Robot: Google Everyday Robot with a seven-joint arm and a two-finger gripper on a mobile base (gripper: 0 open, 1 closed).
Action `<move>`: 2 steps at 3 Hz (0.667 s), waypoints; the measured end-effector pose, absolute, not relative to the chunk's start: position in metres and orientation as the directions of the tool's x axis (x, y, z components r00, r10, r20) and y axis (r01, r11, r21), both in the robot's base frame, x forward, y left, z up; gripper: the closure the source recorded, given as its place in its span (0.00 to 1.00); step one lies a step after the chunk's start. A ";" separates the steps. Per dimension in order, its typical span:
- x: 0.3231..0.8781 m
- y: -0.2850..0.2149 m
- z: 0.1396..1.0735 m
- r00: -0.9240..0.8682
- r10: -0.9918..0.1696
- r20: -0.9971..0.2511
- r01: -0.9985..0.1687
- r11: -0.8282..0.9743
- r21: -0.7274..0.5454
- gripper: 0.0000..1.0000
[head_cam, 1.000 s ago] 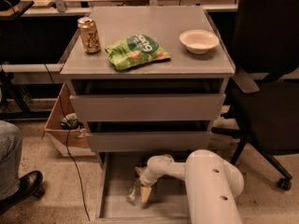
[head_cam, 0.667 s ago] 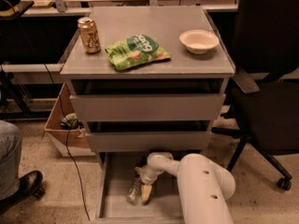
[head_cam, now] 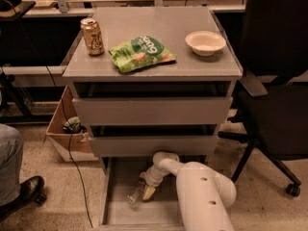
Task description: Pick water bottle from bottom drawer and place on counter
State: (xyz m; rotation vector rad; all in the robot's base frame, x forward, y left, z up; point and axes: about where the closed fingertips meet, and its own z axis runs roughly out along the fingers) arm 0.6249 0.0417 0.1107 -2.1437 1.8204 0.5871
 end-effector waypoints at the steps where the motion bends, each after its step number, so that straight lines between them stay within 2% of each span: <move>1: 0.626 0.044 0.127 0.088 -0.883 -0.460 -0.990 -0.127 0.055 0.68; 2: 0.649 0.030 0.176 0.008 -0.885 -0.465 -0.999 0.008 -0.034 0.91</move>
Offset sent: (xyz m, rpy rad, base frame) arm -0.0537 -0.0005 0.1078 0.0429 -0.1723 -0.2761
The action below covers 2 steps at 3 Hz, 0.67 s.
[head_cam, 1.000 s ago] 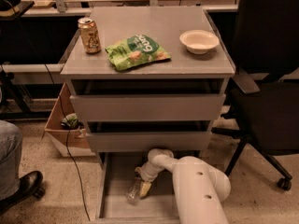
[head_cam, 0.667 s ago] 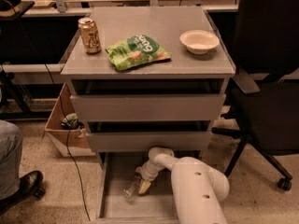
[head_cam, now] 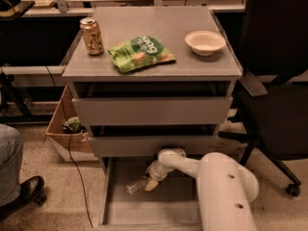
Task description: Pick water bottle from bottom drawer and place on counter
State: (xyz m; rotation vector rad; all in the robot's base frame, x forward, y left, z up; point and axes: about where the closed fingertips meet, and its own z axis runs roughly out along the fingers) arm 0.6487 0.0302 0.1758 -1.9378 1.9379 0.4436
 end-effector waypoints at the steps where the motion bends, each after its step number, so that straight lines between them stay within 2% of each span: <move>1: 0.680 -0.017 0.244 -0.025 -0.885 -0.464 -0.968 0.137 -0.209 1.00; 2: 0.683 -0.035 0.267 -0.023 -0.887 -0.461 -0.948 0.166 -0.271 1.00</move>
Offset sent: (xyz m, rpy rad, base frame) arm -0.1345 -0.0481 0.1114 0.0779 -0.1386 -0.3983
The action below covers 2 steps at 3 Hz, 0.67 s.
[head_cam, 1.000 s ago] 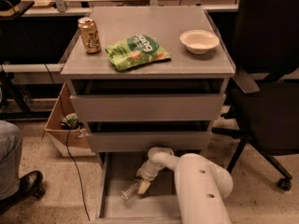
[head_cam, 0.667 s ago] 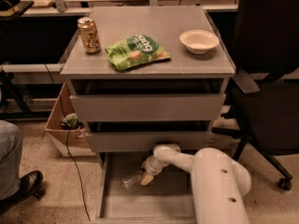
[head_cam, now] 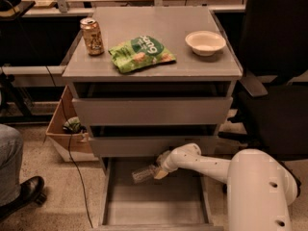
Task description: Pick water bottle from bottom drawer and place on counter
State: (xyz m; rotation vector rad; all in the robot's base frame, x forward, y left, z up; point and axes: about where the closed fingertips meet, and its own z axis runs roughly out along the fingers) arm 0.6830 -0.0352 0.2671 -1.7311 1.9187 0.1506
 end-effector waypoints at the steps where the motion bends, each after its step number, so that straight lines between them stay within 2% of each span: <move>1: 0.661 -0.040 0.259 -0.086 -0.872 -0.483 -0.948 0.220 -0.229 1.00; 2: 0.592 -0.064 0.229 -0.234 -0.826 -0.513 -0.932 0.341 -0.123 1.00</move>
Offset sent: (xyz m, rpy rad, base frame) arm -0.2049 -0.0407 -0.0738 0.1994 0.3400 -0.4670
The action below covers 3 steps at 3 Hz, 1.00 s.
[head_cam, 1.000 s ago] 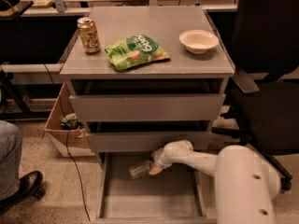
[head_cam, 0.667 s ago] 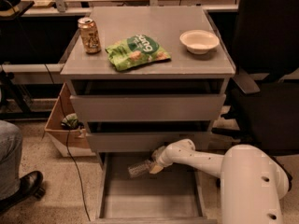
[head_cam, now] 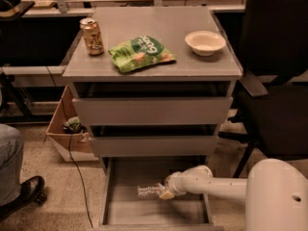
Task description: Pick water bottle from bottom drawer and place on counter
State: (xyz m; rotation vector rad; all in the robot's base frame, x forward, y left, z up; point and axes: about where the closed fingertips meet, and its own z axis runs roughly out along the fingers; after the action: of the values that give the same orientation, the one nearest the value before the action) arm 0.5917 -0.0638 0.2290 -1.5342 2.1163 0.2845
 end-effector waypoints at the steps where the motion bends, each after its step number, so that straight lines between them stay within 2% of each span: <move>1: 0.540 -0.086 0.239 -0.311 -0.780 -0.544 -0.901 0.424 -0.094 1.00; 3: 0.534 -0.094 0.282 -0.328 -0.753 -0.571 -0.870 0.476 -0.128 1.00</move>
Offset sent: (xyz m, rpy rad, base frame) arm -0.1198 0.0132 0.0938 0.0379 -0.0816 -0.2327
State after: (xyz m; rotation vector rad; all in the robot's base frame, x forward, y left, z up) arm 0.5338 -0.0942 0.2818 -1.3383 2.1562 0.2692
